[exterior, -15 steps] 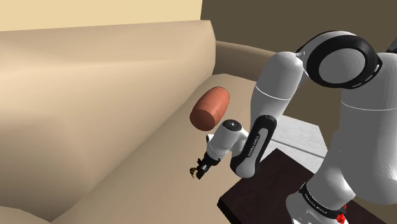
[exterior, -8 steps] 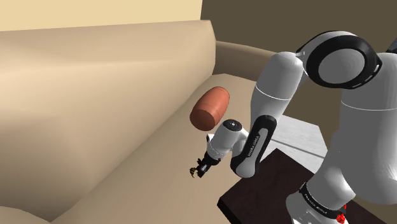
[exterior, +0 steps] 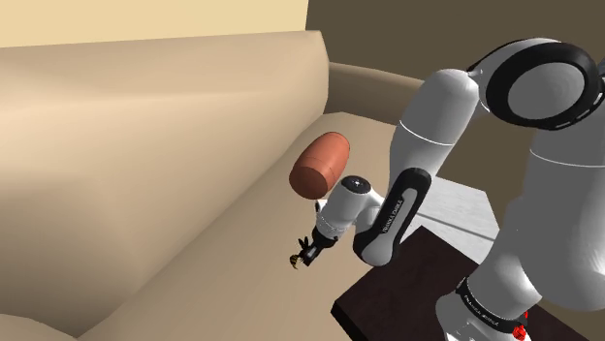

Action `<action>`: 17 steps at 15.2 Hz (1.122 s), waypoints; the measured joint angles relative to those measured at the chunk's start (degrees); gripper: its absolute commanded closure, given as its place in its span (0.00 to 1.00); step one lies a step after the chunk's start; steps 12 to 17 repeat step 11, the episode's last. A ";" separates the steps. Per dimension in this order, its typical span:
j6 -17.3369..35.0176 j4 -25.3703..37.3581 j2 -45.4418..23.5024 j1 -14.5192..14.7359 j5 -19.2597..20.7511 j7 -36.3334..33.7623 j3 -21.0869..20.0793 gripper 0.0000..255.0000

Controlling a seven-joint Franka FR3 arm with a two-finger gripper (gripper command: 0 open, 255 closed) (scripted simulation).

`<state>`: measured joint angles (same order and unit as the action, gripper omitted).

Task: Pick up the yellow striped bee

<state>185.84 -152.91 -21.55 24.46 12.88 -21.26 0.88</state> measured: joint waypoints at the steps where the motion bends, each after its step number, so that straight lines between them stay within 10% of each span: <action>1: -0.63 -0.51 1.12 -0.35 0.05 -0.01 -0.37 1.00; 11: -8.83 -2.71 11.23 -8.71 -2.52 2.52 -9.25 1.00; 17: -8.83 -2.71 11.23 -8.71 -2.52 2.52 -9.25 1.00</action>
